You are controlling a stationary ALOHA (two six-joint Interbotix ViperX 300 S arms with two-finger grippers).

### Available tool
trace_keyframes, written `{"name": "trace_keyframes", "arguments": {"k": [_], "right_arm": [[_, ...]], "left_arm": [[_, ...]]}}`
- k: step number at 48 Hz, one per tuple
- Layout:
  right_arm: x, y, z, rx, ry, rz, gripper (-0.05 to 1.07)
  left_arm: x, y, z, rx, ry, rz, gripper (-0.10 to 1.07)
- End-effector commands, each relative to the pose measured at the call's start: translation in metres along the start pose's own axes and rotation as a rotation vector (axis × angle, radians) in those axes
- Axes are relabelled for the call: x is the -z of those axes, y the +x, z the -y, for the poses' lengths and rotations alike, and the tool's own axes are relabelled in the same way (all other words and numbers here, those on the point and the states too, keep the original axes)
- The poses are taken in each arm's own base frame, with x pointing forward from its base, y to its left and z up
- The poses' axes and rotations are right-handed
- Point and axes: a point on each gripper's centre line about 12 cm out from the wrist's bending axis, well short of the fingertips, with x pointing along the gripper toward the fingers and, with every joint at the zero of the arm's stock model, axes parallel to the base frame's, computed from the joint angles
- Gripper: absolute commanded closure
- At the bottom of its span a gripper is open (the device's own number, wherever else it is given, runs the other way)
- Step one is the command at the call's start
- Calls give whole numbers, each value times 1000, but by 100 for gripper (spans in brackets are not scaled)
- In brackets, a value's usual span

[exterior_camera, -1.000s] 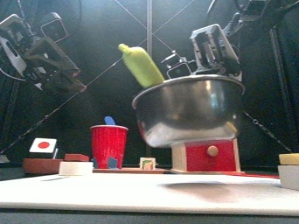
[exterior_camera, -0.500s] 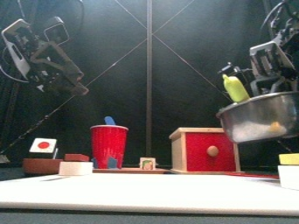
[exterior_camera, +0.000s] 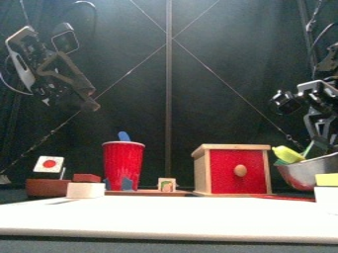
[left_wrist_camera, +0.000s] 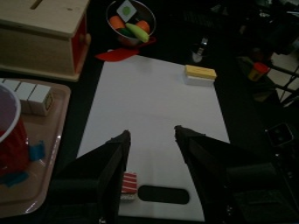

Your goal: Move bowl off cutting board

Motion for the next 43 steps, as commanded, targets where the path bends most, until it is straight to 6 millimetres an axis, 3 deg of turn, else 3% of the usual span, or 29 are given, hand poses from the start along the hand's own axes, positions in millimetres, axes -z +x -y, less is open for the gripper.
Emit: {"name": "trace_keyframes", "arguments": {"k": [1, 21, 34, 43], "right_arm": [[-3, -3, 2, 3, -1, 20, 51], [-5, -5, 26, 61, 62, 81, 51], [2, 11, 34, 57, 114, 76, 50], [3, 11, 33, 51, 131, 76, 48]], "left_arm": [[-5, 1, 0, 1, 2, 14, 14], [-9, 1, -3, -13, -6, 26, 14], [-9, 2, -5, -19, -11, 26, 14], [-10, 2, -5, -20, -11, 28, 14]]}}
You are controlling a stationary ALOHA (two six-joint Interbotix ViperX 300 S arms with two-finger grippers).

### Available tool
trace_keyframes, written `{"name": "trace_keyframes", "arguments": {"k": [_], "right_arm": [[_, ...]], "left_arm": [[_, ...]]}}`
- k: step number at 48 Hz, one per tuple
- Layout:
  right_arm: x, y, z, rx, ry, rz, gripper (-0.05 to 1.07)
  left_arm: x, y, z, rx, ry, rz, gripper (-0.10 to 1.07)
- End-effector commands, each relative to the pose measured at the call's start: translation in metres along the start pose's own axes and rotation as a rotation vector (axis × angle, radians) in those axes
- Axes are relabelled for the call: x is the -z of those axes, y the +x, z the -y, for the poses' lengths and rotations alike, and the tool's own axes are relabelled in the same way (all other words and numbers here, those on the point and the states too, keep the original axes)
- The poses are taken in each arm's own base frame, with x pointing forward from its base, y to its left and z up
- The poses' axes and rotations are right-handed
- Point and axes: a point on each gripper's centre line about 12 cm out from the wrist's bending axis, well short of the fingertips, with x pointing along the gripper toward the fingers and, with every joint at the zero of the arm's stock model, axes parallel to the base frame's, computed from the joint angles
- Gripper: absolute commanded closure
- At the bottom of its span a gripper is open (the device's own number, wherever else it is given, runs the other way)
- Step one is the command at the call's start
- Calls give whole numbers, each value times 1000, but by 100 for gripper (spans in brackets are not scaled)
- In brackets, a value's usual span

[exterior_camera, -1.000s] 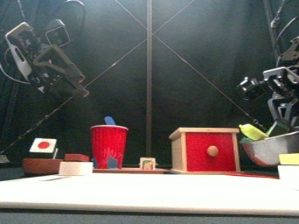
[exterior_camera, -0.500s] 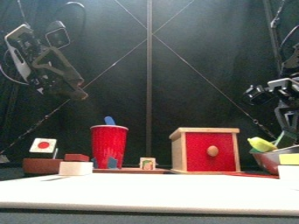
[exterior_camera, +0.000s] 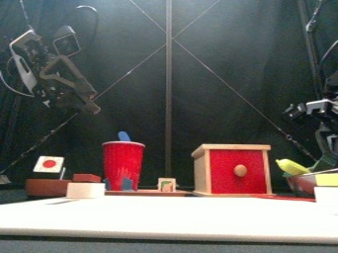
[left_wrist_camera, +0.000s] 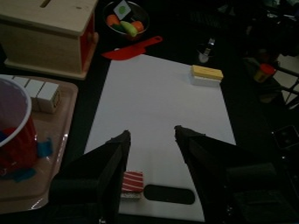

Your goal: Move bowl off cutting board

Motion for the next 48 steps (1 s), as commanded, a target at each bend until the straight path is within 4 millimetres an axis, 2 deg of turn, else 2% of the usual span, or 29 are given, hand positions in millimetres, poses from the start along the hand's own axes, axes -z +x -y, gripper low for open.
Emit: {"name": "trace_keyframes", "arguments": {"k": [1, 6, 18, 24, 38, 48], "right_arm": [[-4, -3, -3, -9, 12, 12, 48], [-3, -3, -2, 1, 25, -1, 43], [-3, -6, 1, 24, 42, -8, 20], [-8, -12, -2, 17, 32, 11, 19], [-26, -46, -13, -14, -12, 121, 20], [-35, -71, -38, -147, -104, 275, 20]], "left_arm": [[-9, 2, 1, 3, -1, 26, 14], [-9, 2, 1, 3, -1, 26, 14], [-9, 2, 1, 3, 0, 26, 14], [-9, 2, 1, 3, 2, 26, 14], [-8, 1, 1, 1, 1, 23, 14], [-11, 2, 2, 4, -1, 32, 14]]}}
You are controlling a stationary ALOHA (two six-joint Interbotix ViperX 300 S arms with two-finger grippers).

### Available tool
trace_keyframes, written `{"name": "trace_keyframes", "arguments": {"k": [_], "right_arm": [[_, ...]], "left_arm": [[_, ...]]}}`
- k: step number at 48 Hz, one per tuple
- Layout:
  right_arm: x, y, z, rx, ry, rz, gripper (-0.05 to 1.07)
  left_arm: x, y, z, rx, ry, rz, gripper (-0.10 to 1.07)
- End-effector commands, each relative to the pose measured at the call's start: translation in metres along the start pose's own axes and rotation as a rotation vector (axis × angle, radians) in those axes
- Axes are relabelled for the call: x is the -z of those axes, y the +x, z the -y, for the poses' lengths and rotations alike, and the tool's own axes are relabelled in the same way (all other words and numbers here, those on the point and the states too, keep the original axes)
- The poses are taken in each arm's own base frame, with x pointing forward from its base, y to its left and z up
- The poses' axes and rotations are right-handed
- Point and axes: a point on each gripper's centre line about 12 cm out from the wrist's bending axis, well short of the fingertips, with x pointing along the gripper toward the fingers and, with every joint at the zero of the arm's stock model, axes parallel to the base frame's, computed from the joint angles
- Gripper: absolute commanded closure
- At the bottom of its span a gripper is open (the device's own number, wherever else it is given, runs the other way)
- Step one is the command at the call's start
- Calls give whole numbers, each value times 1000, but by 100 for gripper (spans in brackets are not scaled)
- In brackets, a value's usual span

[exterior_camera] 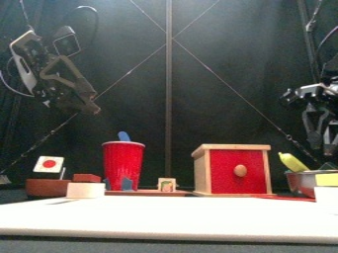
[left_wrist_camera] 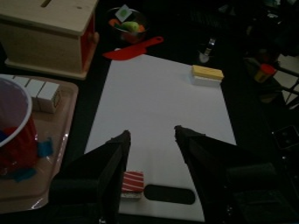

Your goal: Move bowl off cutting board

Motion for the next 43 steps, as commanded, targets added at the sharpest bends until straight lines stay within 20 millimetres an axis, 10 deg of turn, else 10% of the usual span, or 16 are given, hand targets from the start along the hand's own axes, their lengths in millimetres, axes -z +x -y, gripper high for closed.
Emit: {"name": "trace_keyframes", "arguments": {"k": [1, 24, 43], "right_arm": [[-12, -13, -20, -90, -63, 91, 20], [-6, -34, -138, -534, -616, 406, 20], [9, -15, -153, -651, -690, 467, 20]], "left_arm": [[-11, 2, 2, 5, -2, 32, 14], [-37, 4, 4, 9, 2, 105, 14], [-62, -18, 11, 44, 26, 237, 14]]}}
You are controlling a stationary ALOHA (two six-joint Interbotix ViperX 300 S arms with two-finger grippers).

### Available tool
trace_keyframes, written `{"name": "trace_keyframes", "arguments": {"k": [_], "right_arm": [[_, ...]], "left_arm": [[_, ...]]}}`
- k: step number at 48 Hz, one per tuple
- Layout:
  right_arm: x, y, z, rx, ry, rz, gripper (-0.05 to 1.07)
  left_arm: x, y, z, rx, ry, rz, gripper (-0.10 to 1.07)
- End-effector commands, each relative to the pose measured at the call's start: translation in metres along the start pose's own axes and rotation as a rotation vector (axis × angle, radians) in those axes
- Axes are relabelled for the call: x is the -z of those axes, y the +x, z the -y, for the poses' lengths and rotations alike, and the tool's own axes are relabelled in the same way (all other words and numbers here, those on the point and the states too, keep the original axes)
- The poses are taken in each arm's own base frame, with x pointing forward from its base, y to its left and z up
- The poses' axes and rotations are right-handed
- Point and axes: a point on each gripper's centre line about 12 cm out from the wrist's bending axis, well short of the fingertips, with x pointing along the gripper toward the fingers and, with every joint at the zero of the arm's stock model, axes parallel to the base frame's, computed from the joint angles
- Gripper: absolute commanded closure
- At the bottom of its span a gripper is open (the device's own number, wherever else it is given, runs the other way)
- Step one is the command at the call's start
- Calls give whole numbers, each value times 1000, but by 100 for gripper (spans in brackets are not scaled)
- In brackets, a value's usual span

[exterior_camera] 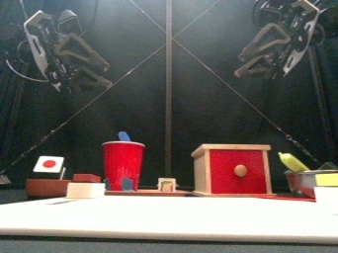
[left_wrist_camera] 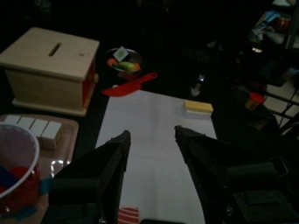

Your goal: Move bowl off cutting board

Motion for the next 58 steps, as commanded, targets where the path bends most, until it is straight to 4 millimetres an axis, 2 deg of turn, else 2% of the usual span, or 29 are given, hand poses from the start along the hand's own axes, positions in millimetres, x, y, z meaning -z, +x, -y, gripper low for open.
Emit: {"name": "trace_keyframes", "arguments": {"k": [1, 27, 58], "right_arm": [[-3, 1, -2, -14, -2, 24, 20], [-1, 4, -2, -21, 4, 31, 20], [9, 10, 2, -8, -18, -7, 20]], "left_arm": [[-13, -2, 2, 10, 4, 50, 14], [0, -6, -3, -8, 4, 20, 14], [-6, -5, -21, -81, -11, 33, 14]]}}
